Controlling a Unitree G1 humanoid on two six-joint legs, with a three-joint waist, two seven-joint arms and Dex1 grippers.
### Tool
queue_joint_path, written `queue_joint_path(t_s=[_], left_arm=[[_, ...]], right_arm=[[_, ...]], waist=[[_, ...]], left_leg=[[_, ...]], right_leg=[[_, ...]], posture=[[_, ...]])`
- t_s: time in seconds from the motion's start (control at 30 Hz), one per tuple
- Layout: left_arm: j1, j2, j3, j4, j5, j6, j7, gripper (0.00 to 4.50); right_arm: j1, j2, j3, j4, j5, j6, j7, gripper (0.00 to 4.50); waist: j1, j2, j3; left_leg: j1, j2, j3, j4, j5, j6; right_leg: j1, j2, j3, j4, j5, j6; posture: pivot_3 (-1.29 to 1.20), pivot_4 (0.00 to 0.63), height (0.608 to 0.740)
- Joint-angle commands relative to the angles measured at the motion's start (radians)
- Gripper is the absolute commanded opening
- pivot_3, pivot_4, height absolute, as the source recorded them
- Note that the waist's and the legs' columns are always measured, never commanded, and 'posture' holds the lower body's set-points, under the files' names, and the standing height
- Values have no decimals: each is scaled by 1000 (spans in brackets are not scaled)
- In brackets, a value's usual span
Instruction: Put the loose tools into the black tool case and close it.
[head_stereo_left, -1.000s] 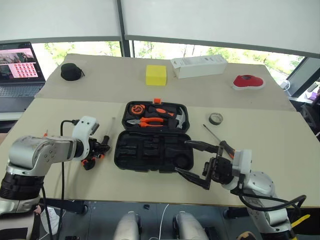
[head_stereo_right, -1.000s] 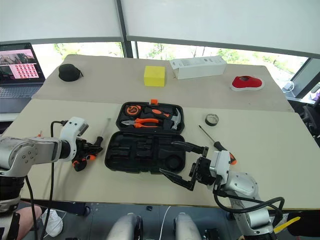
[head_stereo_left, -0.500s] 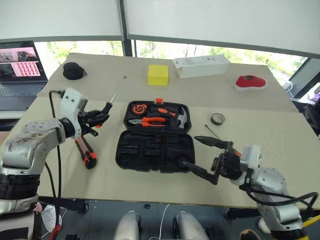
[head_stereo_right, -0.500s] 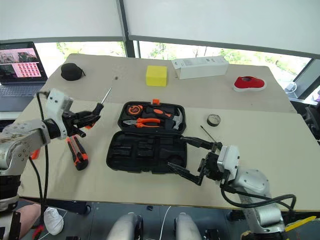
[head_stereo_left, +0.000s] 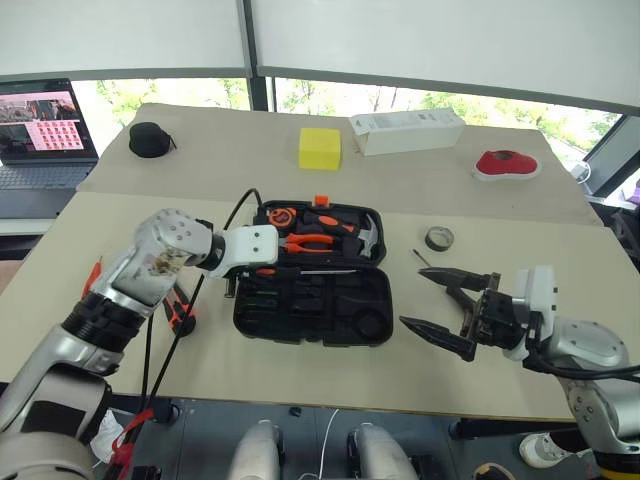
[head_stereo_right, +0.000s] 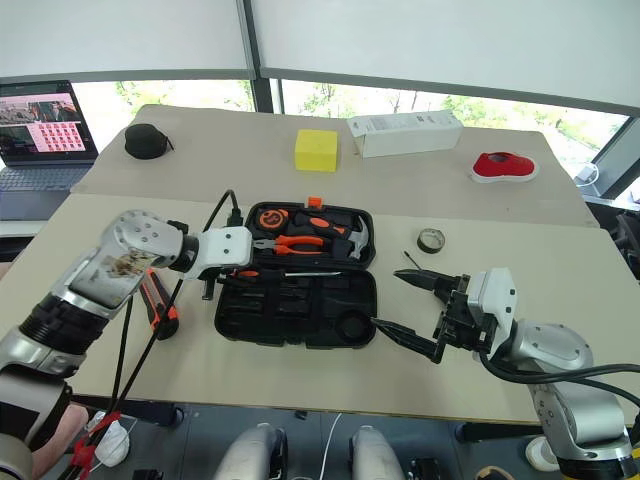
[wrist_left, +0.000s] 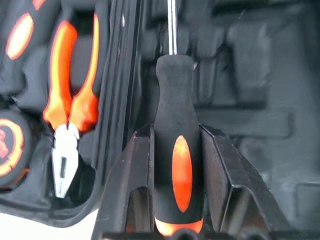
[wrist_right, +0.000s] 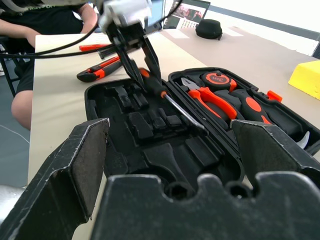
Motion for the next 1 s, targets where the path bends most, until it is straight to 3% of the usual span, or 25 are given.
queue_joint_path(t_s=[0.03,0.37,0.43,0.47,0.57,0.7,0.8,1.0], left_arm=[[-35,-39,0,18,56,-17,23,833],[-23,-121,20,19,103,-31,39,833],[-11,-135,42,3,94,-37,64,1840],[-8,-140,50,0,92,-42,74,1945],[23,-172,115,-33,11,-71,85,3063],[98,-198,209,-81,-115,-31,66,3063],[154,-208,251,-53,-177,-50,52,2348],[177,-259,262,94,-138,-125,144,100]], right_arm=[[11,3,-22,-73,27,21,-18,4500],[29,46,-6,-135,48,60,-55,4500],[38,51,-2,-151,54,73,-60,4500],[41,52,-1,-155,56,77,-61,4500],[49,53,-3,-165,61,85,-64,4500],[61,53,-8,-174,67,94,-70,4500],[69,55,-12,-176,66,96,-73,4500],[68,60,-12,-172,63,95,-84,4500]], waist=[[2,0,0],[3,0,0],[4,0,0],[6,0,0],[5,0,0],[-1,0,0],[-5,1,0],[2,0,0]], left_leg=[[0,0,0,0,0,0],[-1,0,-1,2,0,0],[-1,0,-1,2,0,0],[-1,0,-1,2,0,0],[-2,0,-2,3,0,0],[-2,0,-3,3,0,0],[-1,1,-4,3,0,0],[-1,0,-4,5,0,1]], right_leg=[[0,0,0,0,0,0],[0,0,-1,0,0,1],[0,0,-1,0,0,1],[0,0,-1,0,0,1],[0,0,-1,0,0,1],[0,0,-1,1,0,1],[0,0,-1,1,0,1],[2,0,-2,2,0,1]], posture=[[0,150,740],[0,150,740],[0,150,740],[0,150,740],[0,150,740],[0,150,740],[0,150,740],[0,150,740]])
